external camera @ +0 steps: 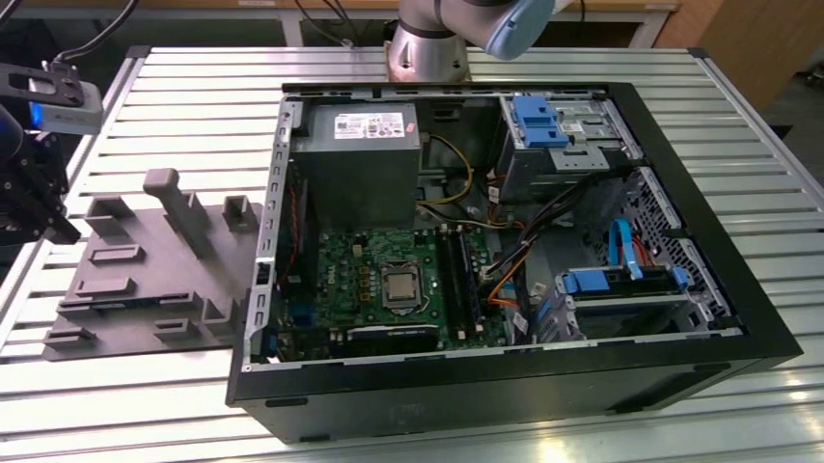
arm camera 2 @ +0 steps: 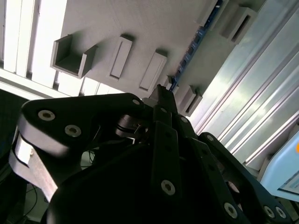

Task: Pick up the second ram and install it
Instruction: 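Pick up the second ram and move it above second insertion slot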

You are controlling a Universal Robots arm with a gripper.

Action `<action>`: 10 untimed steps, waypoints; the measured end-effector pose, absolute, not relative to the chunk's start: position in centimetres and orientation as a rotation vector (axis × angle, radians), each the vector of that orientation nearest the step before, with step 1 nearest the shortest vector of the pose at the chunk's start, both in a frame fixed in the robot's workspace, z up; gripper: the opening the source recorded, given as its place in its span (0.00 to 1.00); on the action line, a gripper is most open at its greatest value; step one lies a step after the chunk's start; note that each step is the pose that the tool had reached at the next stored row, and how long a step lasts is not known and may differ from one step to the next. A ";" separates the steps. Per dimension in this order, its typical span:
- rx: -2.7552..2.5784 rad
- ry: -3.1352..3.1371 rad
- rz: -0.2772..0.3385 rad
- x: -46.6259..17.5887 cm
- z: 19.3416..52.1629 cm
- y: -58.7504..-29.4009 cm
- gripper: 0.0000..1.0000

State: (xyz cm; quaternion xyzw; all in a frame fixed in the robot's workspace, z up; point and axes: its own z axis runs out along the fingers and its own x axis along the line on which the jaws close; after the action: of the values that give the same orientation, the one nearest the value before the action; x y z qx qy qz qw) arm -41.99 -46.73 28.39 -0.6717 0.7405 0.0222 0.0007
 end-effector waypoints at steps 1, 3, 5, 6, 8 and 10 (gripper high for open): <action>-2.109 2.325 0.070 -42.0 28.3 -46.7 0.11; -2.110 2.325 0.070 -42.0 28.2 -46.7 0.11; -2.110 2.325 0.070 -42.0 28.1 -46.7 0.11; -2.110 2.325 0.070 -42.0 28.0 -46.7 0.11; -2.110 2.325 0.070 -42.0 28.0 -46.7 0.11; -2.110 2.324 0.070 -42.0 27.9 -46.7 0.11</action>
State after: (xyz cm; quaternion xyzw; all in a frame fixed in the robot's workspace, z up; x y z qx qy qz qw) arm -41.99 -46.73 27.90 -0.6720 0.7402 0.0222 0.0007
